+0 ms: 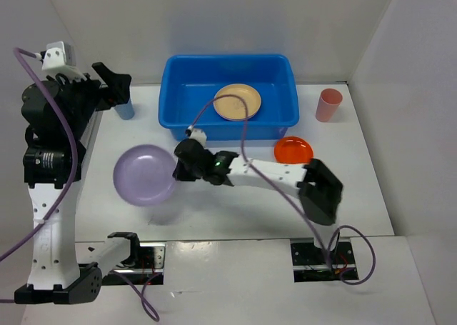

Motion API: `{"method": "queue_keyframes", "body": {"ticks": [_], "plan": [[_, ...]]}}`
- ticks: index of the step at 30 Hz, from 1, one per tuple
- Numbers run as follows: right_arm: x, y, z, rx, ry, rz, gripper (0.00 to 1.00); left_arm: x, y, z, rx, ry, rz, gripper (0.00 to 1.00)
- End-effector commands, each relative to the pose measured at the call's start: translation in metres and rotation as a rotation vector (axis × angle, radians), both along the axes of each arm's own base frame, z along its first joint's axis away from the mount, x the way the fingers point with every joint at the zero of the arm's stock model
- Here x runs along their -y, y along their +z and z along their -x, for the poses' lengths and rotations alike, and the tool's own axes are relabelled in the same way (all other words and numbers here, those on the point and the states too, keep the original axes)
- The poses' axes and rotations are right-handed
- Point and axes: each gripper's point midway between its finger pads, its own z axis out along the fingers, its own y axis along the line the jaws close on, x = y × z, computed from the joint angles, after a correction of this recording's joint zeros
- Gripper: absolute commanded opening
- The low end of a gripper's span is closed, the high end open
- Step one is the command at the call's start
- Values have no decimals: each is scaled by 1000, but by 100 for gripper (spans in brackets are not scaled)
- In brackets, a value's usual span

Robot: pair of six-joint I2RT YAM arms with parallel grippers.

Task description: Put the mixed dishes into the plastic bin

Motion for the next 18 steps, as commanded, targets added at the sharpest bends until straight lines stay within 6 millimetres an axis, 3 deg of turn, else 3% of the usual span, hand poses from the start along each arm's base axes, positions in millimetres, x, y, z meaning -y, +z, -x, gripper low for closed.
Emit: {"method": "queue_keyframes", "body": {"ticks": [1,3,6,7,9,10,11,12,13,14,15,16,17,18], "plan": [[38,108,-29,158,-41,-129,1,3,65,11,198,-16,-20,95],[57,144,-36,204,-56,-177,1,3,75,4,216,-16,-20,95],[89,190,-63,278,-112,-216,1,1,80,-13,202,-14,-48,95],[112,194,-88,301,-169,-203,1,-2,68,-29,149,-2,-60,95],[137,204,-116,317,-223,-213,1,-5,66,-40,116,11,-98,97],[167,212,-145,348,-294,-207,1,-6,51,-61,62,9,-110,97],[183,223,-158,371,-324,-215,1,-9,48,-70,39,18,-120,97],[192,212,-176,360,-333,-191,1,-10,25,-92,-41,13,-129,97],[218,220,-202,386,-398,-182,1,-12,40,-95,-19,15,-128,97],[228,212,-213,382,-413,-149,1,-17,38,-103,-35,26,-128,97],[232,192,-230,356,-422,-118,1,-18,32,-110,-60,24,-136,97],[235,191,-240,346,-423,-120,1,-23,23,-127,-85,25,-134,97],[249,183,-255,341,-443,-103,1,-30,27,-131,-76,45,-125,97],[251,156,-268,292,-443,-74,1,-34,15,-144,-100,39,-122,97]]}}
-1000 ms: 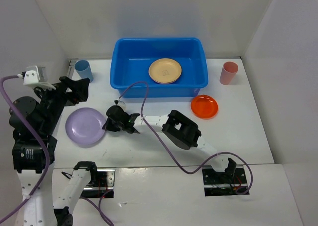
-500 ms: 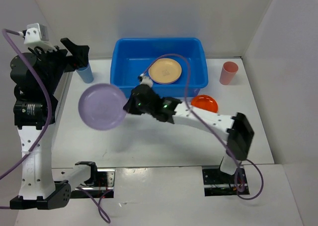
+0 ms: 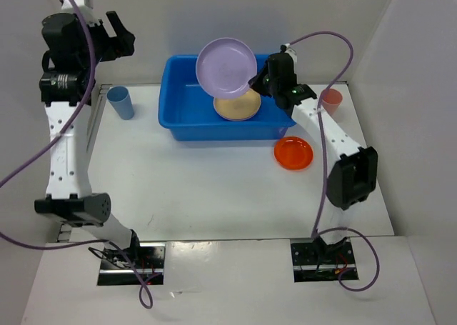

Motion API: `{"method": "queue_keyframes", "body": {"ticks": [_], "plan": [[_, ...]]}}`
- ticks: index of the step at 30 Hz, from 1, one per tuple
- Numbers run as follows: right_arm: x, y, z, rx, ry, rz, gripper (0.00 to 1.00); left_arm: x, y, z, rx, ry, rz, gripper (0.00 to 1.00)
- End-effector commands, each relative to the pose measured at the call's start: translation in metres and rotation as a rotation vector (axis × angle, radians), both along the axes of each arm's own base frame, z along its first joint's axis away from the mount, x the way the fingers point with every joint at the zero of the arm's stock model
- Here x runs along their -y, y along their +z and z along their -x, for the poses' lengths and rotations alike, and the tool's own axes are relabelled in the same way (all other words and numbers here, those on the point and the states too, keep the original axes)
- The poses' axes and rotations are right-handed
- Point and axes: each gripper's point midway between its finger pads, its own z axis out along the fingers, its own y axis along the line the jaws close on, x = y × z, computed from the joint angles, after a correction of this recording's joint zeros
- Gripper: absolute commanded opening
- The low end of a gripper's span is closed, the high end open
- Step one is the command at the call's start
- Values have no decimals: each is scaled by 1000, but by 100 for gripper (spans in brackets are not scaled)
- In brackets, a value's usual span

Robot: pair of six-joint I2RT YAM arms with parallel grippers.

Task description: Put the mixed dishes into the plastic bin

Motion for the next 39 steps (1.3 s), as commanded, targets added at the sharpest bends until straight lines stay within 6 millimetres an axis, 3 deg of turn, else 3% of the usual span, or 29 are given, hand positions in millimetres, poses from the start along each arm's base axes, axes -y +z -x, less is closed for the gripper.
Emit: {"method": "queue_keyframes", "body": {"ticks": [1,2,3,10,12,13,14,16,17,18,21,22,26,30,37,39], "plan": [[7,-29,-31,-53,37,36,1,-15,-18,-17,-58,2,0,97],[9,-36,-39,-59,36,32,1,-19,-21,-22,-63,-2,15,97],[12,-60,-49,-95,26,44,1,-30,-28,-31,-74,13,44,97],[24,-115,-98,-179,1,8,1,-52,-64,-56,-114,27,77,97],[34,-123,-105,-205,-41,15,1,-70,-88,-67,-166,63,88,97],[35,-129,-107,-217,-50,23,1,-75,-90,-70,-171,73,90,97],[36,-145,-110,-243,-61,37,1,-77,-107,-76,-211,72,89,97],[41,-152,-115,-253,-71,39,1,-88,-115,-76,-233,94,96,97],[41,-166,-116,-275,-71,46,1,-85,-125,-81,-249,72,114,97],[45,-166,-120,-277,-86,34,1,-85,-133,-82,-262,72,118,97],[52,-186,-120,-317,-105,32,3,-84,-142,-88,-265,59,121,97],[57,-185,-122,-320,-122,18,6,-86,-143,-89,-266,68,119,98],[61,-194,-121,-342,-129,8,20,-98,-182,-101,-366,95,79,100],[60,-187,-120,-331,-111,-25,56,-108,-203,-106,-421,129,54,100],[60,-149,-115,-275,-99,-45,84,-120,-258,-117,-527,158,34,83],[62,-136,-113,-240,-101,-40,91,-123,-262,-121,-537,166,23,82]]}}
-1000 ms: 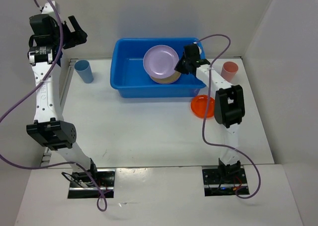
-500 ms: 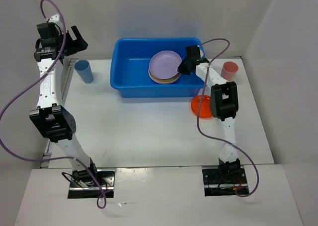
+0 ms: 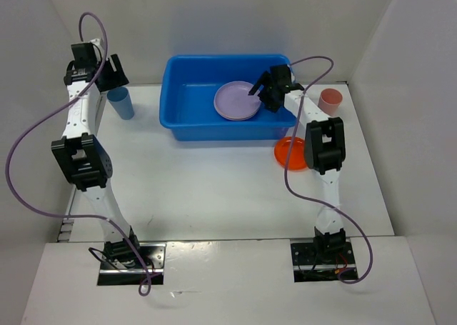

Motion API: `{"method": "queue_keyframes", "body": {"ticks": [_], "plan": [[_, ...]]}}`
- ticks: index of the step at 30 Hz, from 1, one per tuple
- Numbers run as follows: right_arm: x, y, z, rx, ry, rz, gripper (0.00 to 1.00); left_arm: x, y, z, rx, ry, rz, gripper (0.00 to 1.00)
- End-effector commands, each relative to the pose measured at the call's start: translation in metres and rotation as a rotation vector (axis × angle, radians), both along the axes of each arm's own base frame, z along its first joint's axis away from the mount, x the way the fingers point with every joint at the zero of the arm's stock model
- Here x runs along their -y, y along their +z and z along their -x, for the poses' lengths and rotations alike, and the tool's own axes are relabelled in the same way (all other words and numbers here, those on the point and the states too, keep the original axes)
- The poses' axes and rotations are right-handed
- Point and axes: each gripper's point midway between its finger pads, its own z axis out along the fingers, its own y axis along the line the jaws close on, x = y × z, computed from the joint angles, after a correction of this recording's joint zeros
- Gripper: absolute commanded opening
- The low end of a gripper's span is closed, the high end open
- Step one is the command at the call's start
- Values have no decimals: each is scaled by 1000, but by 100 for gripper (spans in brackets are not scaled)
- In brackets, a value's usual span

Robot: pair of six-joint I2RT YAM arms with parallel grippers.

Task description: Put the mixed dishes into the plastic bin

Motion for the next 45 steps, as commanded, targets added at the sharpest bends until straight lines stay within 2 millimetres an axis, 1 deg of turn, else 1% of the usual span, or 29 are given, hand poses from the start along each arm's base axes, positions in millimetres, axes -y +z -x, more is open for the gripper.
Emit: {"method": "queue_keyframes", "body": {"ticks": [1,4,6,7,10,11,13,14,16,17,18,19,22,25,26,28,29,30,31,33,34,35,36,37,38,40,41,42,45], "plan": [[1,72,1,141,-3,-12,94,-10,-16,-9,-31,6,-39,81],[0,124,13,239,3,-20,100,-14,-30,-12,-61,9,-46,77],[-9,153,19,301,19,-24,100,-9,-32,-16,-61,0,-46,75],[-7,180,26,347,18,-36,100,-12,-32,-15,-63,13,-56,75],[-15,219,43,422,43,-32,100,-6,-42,-20,-79,9,-82,74],[-17,244,53,467,50,-33,100,-9,-54,-22,-105,18,-85,72],[-20,269,64,519,62,-41,100,-2,-59,-25,-118,4,-99,72],[-17,290,74,557,60,-52,100,-5,-59,-27,-117,11,-116,72],[-19,301,87,578,80,-39,100,2,-63,-30,-130,-3,-131,72],[-15,320,97,613,77,-48,100,2,-69,-30,-140,-4,-129,72],[-14,315,102,605,82,-36,100,-3,-72,-32,-146,15,-143,72],[-10,319,106,616,79,-23,100,2,-65,-35,-133,5,-161,72],[-1,331,128,646,73,-15,100,0,-69,-42,-138,7,-194,72],[18,341,148,670,46,-2,100,-5,-78,-46,-163,18,-213,72],[25,344,153,676,33,1,100,-5,-89,-47,-185,15,-210,72],[37,346,168,687,18,3,100,-8,-87,-52,-179,24,-218,72],[47,349,170,700,-4,8,100,-8,-98,-52,-204,16,-221,72],[54,346,175,703,-18,12,100,-10,-95,-53,-201,23,-227,71],[69,343,175,698,-48,24,100,-10,-106,-55,-221,21,-224,70],[80,332,177,678,-58,30,100,-11,-108,-56,-231,19,-223,66],[84,334,185,685,-52,15,100,-11,-111,-55,-239,18,-221,62],[95,320,185,655,-77,13,100,-10,-118,-53,-258,16,-219,58],[100,318,188,659,-84,13,100,-10,-118,-53,-258,16,-218,53],[105,322,197,668,-95,0,100,-10,-118,-53,-258,16,-218,36],[114,306,198,636,-114,-4,100,-10,-118,-53,-258,16,-218,25],[125,295,202,620,-142,-9,100,-10,-112,-53,-250,17,-220,7],[128,280,207,591,-132,-15,100,-10,-112,-53,-249,17,-220,1],[141,269,209,565,-163,-19,100,-10,-108,-50,-252,17,-219,0],[156,234,221,491,-185,-37,100,-14,-72,-46,-202,44,-244,0]]}}
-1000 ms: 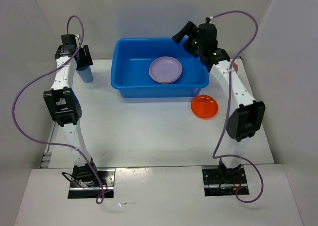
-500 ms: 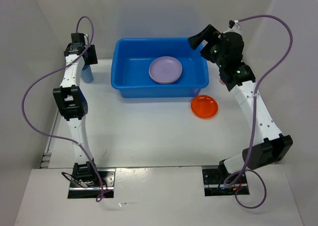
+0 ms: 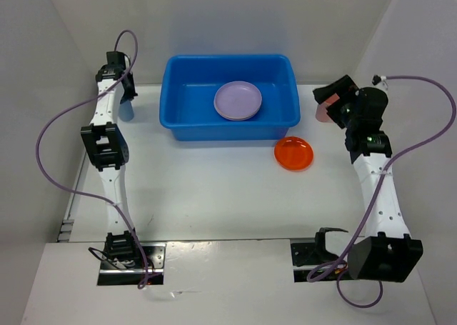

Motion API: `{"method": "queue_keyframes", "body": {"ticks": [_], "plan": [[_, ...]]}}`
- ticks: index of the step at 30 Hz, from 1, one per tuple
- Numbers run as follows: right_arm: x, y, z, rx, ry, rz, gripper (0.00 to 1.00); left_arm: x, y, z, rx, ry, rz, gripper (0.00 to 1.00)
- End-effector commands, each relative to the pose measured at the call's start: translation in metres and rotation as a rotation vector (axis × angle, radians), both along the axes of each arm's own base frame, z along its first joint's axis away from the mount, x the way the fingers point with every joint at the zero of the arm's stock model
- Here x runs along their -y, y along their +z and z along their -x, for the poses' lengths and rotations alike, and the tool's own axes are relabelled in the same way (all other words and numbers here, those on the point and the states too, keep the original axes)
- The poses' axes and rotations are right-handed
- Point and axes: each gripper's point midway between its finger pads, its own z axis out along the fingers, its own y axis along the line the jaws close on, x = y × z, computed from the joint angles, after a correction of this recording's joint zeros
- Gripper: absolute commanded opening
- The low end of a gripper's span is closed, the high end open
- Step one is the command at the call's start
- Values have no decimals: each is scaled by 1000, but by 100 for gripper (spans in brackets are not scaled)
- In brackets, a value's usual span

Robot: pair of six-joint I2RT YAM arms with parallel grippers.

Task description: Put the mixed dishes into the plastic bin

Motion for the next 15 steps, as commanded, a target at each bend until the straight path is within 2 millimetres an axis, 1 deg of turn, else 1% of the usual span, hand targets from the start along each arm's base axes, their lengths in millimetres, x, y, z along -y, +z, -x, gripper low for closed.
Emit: {"method": "queue_keyframes", "body": {"ticks": [1,2,3,4,5,6,7,8,9,10,11,12,13,14,15], "plan": [[16,-30,17,-44,-9,-48,100,-8,78,7,120,25,-51,0],[20,-30,25,-35,-19,-49,100,-9,93,10,145,32,-62,0],[27,-36,31,-46,-39,-64,100,-2,120,16,185,16,-74,0],[29,-52,37,-79,-49,-71,100,-2,138,21,217,16,-78,0],[27,-53,43,-78,-49,-71,100,5,151,25,237,6,-80,0],[33,-59,47,-94,-68,-59,100,7,186,35,299,7,-89,0],[32,-76,51,-143,-65,-54,100,18,205,41,332,-16,-82,0],[34,-80,55,-156,-78,-52,100,32,221,45,365,-46,-74,0],[36,-83,57,-159,-87,-54,100,50,257,55,442,-103,-48,0],[39,-98,61,-198,-98,-62,100,62,272,59,478,-141,-31,0],[36,-107,64,-223,-89,-71,100,89,282,63,498,-201,5,0],[41,-110,67,-224,-104,-73,100,110,285,67,496,-266,43,0],[38,-118,72,-238,-87,-87,100,124,300,72,527,-303,54,0],[38,-121,74,-241,-88,-92,100,151,301,80,515,-359,75,0],[42,-122,76,-240,-100,-94,100,165,289,73,485,-383,86,0]]}}
